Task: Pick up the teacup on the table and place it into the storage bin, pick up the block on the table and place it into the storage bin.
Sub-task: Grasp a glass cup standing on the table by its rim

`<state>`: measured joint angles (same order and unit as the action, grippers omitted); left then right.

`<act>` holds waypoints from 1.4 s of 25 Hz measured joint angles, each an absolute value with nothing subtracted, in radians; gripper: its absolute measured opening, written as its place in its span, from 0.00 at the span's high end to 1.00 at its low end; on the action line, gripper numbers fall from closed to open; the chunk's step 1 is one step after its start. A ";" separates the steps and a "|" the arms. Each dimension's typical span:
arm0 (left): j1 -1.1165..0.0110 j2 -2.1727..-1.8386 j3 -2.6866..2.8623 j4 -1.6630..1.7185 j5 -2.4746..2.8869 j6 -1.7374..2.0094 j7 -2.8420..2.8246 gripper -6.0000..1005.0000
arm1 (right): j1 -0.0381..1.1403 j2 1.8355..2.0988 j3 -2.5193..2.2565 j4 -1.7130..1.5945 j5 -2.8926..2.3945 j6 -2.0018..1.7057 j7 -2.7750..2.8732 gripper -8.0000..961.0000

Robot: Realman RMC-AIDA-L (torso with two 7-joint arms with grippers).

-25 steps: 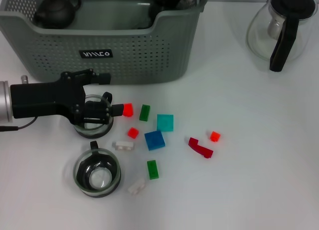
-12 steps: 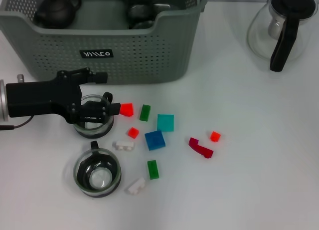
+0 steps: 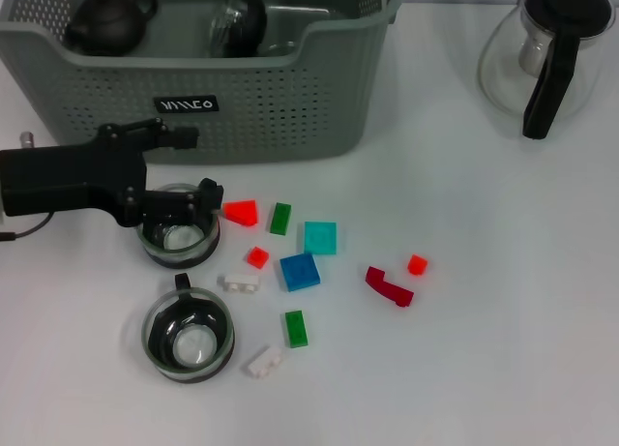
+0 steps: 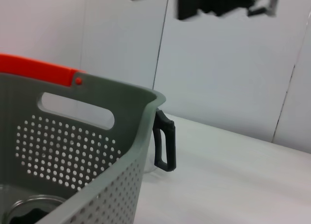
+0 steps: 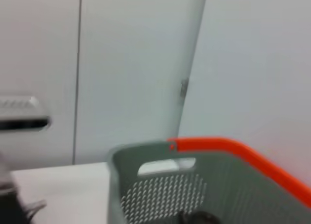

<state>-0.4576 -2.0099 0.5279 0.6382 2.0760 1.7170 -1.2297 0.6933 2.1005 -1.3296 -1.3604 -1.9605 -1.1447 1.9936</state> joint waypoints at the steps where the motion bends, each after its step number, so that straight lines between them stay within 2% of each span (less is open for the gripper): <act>1: -0.458 -2.006 0.527 0.638 2.076 1.719 -1.232 0.07 | 0.660 2.100 -1.341 -1.381 -1.948 -1.153 1.990 0.23; 6: -0.457 -1.995 0.530 0.654 2.087 1.742 -1.240 0.07 | 0.542 2.098 -1.352 -1.412 -1.923 -1.339 1.875 0.23; 11: -0.454 -1.994 0.536 0.738 2.126 1.791 -1.261 0.07 | 0.503 2.097 -1.325 -1.350 -1.897 -1.506 1.830 0.23; 16: -0.458 -2.000 0.548 0.812 2.207 1.798 -1.274 0.07 | 0.514 2.098 -1.286 -1.221 -1.875 -1.610 1.825 0.24; 31: -0.459 -2.010 0.545 1.011 2.307 1.847 -1.293 0.07 | 0.572 2.098 -1.191 -0.977 -1.767 -1.601 1.746 0.23; 35: -0.460 -2.030 0.551 1.072 2.350 1.850 -1.389 0.07 | 0.578 2.097 -1.181 -0.976 -1.773 -1.601 1.745 0.23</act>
<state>-0.4596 -2.0305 0.5515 1.0717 2.3503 1.8502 -1.3888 0.5785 2.0970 -1.1808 -0.9757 -1.7729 -1.6011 1.7448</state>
